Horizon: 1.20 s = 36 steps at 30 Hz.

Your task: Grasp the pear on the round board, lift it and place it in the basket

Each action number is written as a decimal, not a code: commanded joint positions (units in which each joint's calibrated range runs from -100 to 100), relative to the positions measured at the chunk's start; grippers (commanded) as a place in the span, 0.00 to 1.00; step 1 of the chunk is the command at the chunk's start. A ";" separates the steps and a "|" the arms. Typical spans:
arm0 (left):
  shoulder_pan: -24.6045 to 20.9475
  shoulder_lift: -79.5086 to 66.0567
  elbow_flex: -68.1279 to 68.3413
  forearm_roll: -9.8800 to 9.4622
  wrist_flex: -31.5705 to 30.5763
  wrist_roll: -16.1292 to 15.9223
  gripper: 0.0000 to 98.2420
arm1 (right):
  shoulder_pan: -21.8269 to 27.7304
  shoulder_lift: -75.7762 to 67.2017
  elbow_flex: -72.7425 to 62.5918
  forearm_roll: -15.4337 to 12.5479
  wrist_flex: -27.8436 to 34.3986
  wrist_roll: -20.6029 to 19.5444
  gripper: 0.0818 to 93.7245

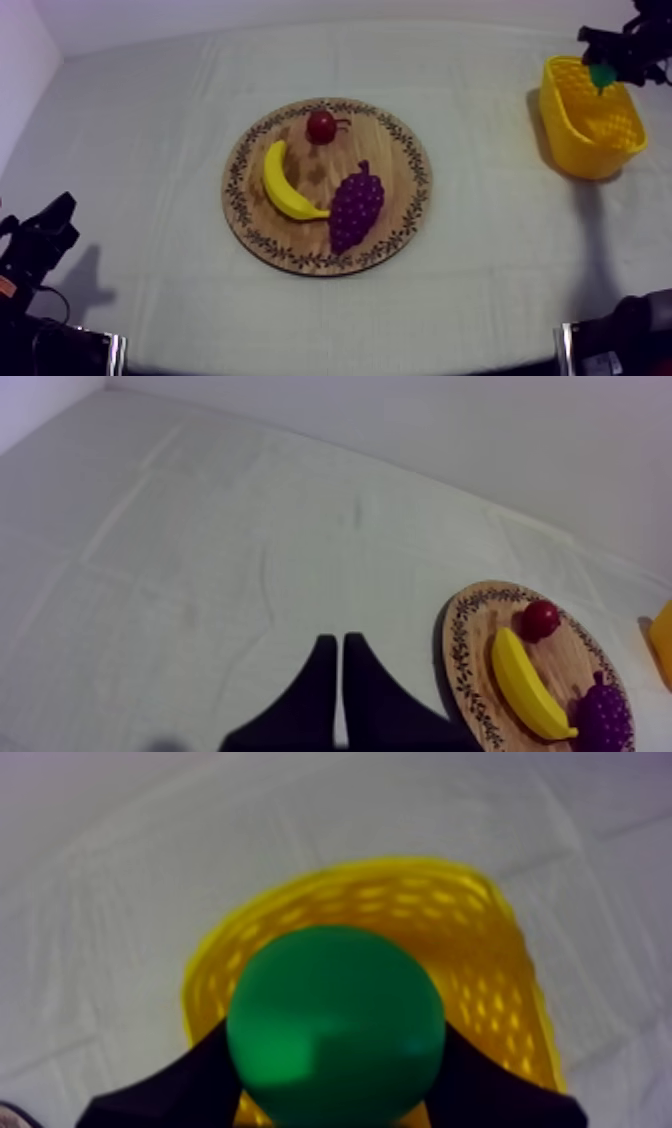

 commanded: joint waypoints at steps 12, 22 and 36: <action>0.01 0.00 0.02 -0.02 0.01 0.00 0.00 | 1.15 2.01 7.00 -1.58 0.08 2.30 0.41; 0.01 0.00 0.02 -0.02 0.01 -0.02 0.00 | 1.37 2.35 8.41 0.37 -1.78 -0.53 0.66; 0.01 0.00 0.02 -0.02 0.01 -0.05 0.00 | 1.88 -0.27 10.64 -0.39 -6.01 1.76 0.43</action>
